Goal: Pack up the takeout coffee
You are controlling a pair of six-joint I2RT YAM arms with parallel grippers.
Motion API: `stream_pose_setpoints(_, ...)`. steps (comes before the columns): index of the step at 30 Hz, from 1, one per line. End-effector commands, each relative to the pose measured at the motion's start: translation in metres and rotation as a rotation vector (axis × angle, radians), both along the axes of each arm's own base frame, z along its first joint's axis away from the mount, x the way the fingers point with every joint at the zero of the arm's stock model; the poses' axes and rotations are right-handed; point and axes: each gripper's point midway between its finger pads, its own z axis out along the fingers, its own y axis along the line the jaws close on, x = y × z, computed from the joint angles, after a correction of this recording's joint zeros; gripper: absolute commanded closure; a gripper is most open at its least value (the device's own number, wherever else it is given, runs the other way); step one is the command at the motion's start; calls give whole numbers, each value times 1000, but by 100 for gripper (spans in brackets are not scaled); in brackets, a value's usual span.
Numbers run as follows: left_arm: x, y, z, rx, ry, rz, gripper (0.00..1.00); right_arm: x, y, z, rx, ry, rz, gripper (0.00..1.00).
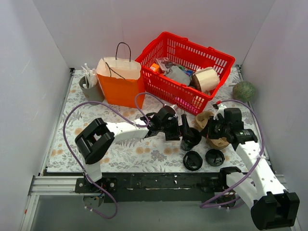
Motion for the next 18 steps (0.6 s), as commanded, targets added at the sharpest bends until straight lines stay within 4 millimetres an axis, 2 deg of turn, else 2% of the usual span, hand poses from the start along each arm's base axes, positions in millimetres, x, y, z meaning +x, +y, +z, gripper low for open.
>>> stream_pose_setpoints(1, 1, -7, 33, -63, -63, -28, 9, 5, -6, 18, -16, -54, -34, 99)
stream_pose_setpoints(7, -2, -1, 55, -102, -131, -50, 2, 3, -5, 20, -18, -69, -19, 99)
stream_pose_setpoints(8, -4, 2, 53, -100, -138, -56, 2, 4, -5, 22, -17, -74, -20, 99)
stream_pose_setpoints(10, -5, 2, 73, -155, -186, -64, 2, 4, -3, 28, -6, -94, -3, 99)
stream_pose_setpoints(13, -9, 10, 92, -204, -232, -70, 2, 7, 1, 40, 13, -136, 11, 99)
stream_pose_setpoints(18, -12, 27, 100, -198, -278, -40, 2, 10, 0, 51, 14, -155, -6, 99)
